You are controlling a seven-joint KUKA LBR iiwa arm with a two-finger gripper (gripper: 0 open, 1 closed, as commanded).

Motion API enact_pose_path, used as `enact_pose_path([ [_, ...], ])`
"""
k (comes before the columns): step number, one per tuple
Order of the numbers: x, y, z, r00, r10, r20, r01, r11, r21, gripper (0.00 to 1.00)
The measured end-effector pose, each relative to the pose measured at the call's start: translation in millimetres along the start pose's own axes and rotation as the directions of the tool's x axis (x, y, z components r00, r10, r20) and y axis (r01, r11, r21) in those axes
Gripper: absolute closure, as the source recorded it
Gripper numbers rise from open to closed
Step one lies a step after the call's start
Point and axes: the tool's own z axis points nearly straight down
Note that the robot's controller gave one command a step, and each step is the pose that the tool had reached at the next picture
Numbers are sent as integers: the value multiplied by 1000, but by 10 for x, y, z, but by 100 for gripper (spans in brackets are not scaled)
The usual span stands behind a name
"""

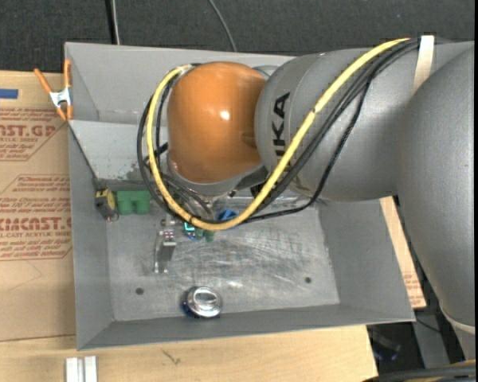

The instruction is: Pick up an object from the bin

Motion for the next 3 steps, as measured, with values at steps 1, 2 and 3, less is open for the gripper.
enact_pose_path([
  [1,39,-626,1316,993,-117,-2,117,993,3,0],
  [2,370,-1326,940,925,-380,4,380,925,3,0],
  [3,314,-1269,1409,831,-556,23,556,831,8,0],
])
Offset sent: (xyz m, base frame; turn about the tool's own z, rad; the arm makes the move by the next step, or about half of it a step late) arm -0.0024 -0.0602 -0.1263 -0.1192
